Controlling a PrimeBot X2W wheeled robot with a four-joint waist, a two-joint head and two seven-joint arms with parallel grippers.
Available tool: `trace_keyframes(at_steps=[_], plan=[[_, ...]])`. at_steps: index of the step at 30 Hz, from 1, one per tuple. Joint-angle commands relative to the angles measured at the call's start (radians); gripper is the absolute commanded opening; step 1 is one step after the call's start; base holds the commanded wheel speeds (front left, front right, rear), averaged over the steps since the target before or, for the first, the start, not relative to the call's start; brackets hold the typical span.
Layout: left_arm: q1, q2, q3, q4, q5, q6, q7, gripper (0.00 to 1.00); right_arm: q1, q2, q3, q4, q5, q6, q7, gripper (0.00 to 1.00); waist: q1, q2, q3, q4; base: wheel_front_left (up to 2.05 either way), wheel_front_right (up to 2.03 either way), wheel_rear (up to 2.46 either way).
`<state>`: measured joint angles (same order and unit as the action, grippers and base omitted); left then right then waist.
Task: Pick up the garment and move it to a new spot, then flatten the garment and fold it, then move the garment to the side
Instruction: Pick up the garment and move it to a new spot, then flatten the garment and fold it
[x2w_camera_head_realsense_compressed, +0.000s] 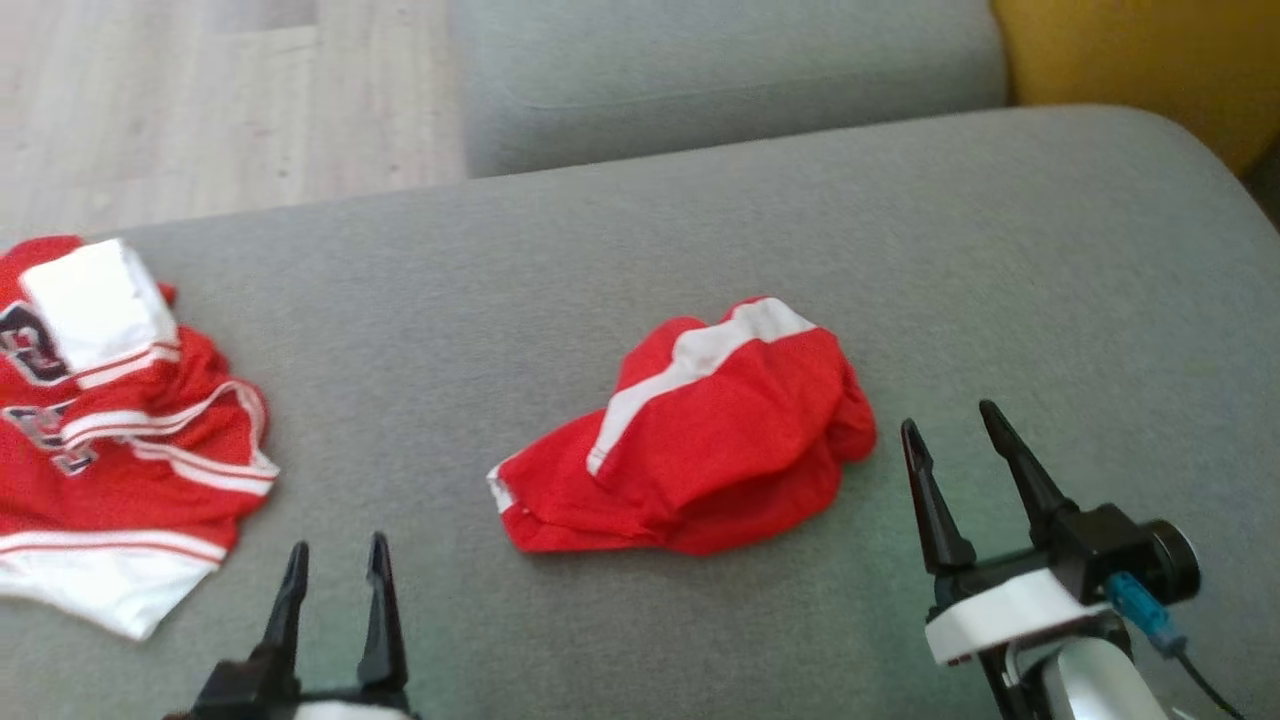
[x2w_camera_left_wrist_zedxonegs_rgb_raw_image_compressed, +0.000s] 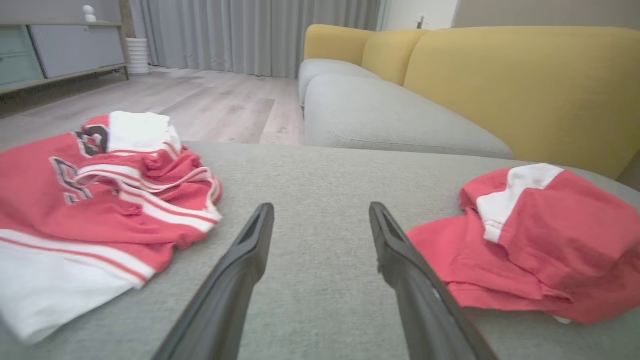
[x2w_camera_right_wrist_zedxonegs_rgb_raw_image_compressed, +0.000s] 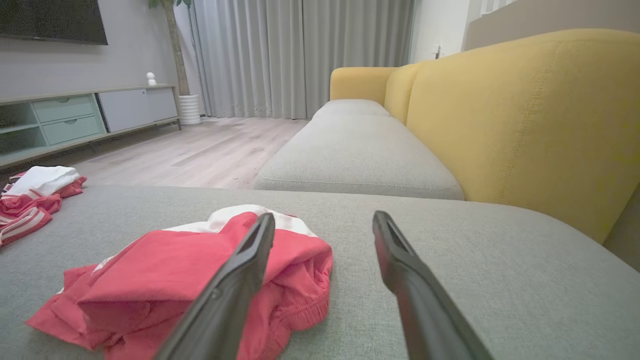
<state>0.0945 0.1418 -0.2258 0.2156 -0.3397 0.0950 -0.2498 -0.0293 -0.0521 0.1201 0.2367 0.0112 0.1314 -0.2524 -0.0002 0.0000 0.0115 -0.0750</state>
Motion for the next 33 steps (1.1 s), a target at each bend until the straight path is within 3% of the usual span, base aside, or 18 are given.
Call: trace_keyframes(at_steps=[1,10,21,27,33], plan=[[-0.007,-0.005,0.058,-0.046,0.026,-0.016,-0.012,1.0,-0.013,0.002,0.012,-0.022,-0.007,-0.001,-0.009,1.0,0.0002,0.0,-0.017,0.028,0.0,0.0,0.0],[0.055,-0.059,0.171,-0.059,0.105,-0.102,-0.012,1.0,0.026,0.002,-0.011,0.028,-0.005,-0.001,-0.009,1.0,0.0002,0.0,-0.031,0.051,0.0,0.0,0.0],[0.05,-0.087,0.22,-0.042,0.143,-0.156,-0.012,1.0,0.016,0.002,0.009,0.044,0.016,-0.001,-0.009,1.0,0.0002,0.0,-0.03,0.035,0.0,0.0,0.0],[-0.019,-0.09,0.148,-0.028,0.136,-0.191,-0.012,1.0,-0.002,0.002,0.026,0.038,0.021,-0.001,-0.009,1.0,0.0002,0.0,-0.009,0.018,0.0,0.0,0.0],[-0.139,-0.091,0.016,0.086,0.092,-0.214,0.001,1.0,-0.024,0.002,0.049,0.024,0.026,-0.001,-0.009,1.0,0.0002,0.0,0.03,-0.004,0.0,0.0,0.0]])
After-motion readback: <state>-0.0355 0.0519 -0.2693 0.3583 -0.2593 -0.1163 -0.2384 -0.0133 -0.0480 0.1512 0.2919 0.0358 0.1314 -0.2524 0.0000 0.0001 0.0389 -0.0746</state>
